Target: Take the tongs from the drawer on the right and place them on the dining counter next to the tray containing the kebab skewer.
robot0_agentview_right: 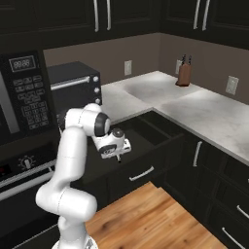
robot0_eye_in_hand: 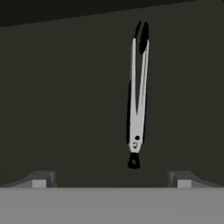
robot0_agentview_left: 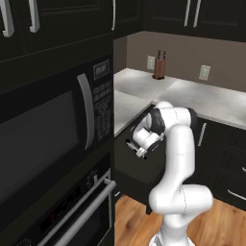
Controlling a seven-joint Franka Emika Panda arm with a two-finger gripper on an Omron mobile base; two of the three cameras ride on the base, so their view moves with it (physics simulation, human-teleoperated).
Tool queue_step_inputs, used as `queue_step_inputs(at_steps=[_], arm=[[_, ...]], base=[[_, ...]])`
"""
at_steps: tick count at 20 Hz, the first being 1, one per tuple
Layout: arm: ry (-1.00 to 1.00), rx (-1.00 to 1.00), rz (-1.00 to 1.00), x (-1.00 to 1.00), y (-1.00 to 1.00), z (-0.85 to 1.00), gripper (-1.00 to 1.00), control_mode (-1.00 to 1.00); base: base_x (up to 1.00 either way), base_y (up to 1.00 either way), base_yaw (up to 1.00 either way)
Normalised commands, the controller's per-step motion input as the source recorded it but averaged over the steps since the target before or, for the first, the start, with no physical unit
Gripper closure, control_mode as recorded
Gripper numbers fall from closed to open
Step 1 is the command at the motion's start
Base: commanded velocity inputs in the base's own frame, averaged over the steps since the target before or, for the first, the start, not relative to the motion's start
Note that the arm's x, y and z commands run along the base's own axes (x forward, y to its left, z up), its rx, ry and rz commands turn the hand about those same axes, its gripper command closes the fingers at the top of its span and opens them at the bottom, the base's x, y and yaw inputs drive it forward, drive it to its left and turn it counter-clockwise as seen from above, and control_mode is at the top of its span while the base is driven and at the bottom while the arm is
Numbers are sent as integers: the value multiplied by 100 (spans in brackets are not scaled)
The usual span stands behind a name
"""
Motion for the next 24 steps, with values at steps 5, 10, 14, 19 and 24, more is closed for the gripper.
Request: queue_step_inputs(at_steps=[5,10,14,19,24], arm=[[0,0,-1,19,2,-20,-100,-100],[1,0,-3,25,6,-20,-100,-100],[1,0,-5,28,2,-21,-100,-100],[0,0,-5,35,1,-18,-100,-100],[1,0,-4,34,2,-15,-100,-100]], base=[[0,0,0],[0,0,0],[0,0,0],[0,0,0],[0,0,0]])
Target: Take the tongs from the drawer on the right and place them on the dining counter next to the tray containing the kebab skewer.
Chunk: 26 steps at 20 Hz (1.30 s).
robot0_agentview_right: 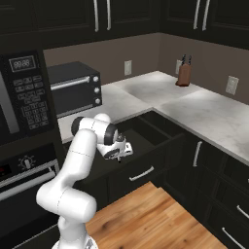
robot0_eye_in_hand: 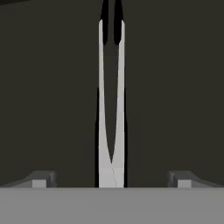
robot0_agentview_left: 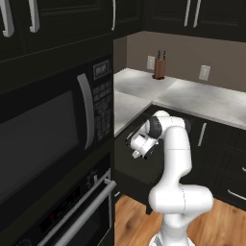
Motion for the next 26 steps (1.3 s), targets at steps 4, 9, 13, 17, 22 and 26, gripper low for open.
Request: queue_step_inputs(at_steps=[4,9,13,17,22,26], arm=[[1,0,-4,33,1,-17,-100,-100],[0,0,-3,15,7,-26,-100,-100],[2,0,-3,12,20,-35,100,-100],[4,0,-2,3,2,-36,100,-100],[11,0,-1,-20,-15,-62,100,-100],[17,0,-2,-26,-19,-64,100,-100]], base=[[0,0,0],[0,0,0],[0,0,0],[0,0,0],[0,0,0],[0,0,0]])
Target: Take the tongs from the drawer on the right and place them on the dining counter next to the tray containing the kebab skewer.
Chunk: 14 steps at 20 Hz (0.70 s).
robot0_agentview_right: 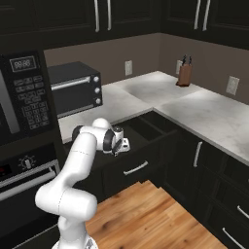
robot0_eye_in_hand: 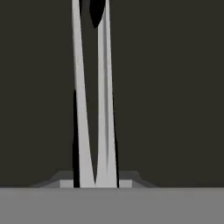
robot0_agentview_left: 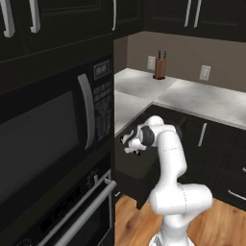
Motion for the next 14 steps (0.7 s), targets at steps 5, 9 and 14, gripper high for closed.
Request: queue_step_inputs(at_steps=[5,9,14], arm=[[24,0,-8,-50,-36,-64,100,-100],[19,0,-12,-51,-31,-36,100,-100],[-3,0,-11,-41,-32,-1,100,-100]], base=[[0,0,0],[0,0,0],[0,0,0]])
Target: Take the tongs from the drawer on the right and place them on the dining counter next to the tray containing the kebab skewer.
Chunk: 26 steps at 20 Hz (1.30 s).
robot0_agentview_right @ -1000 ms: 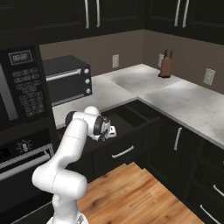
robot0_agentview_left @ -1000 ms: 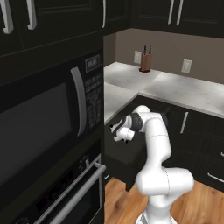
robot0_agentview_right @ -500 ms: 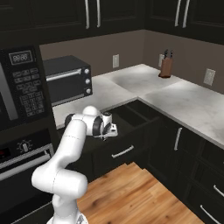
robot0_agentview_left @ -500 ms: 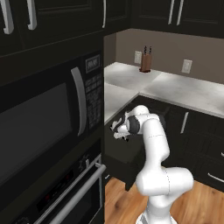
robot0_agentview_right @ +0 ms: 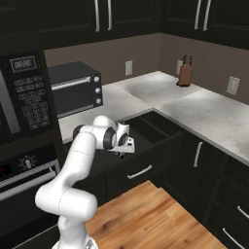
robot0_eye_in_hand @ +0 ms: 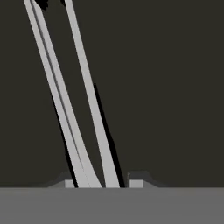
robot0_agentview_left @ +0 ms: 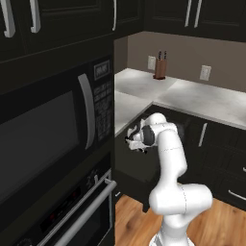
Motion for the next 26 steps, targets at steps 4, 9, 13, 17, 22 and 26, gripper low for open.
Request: queue_step_inputs(at_steps=[4,9,13,17,22,26], arm=[[-40,-1,-10,-49,-18,53,100,-100],[-35,-1,-16,-41,-17,73,100,-100],[-20,0,-23,-54,-11,66,100,-100],[-12,-2,-30,-44,0,62,100,-100],[-9,-1,-34,-35,0,66,100,-100],[-18,-2,-36,-22,0,95,100,-100]], base=[[0,0,0],[0,0,0],[0,0,0],[0,0,0],[0,0,0],[0,0,0]])
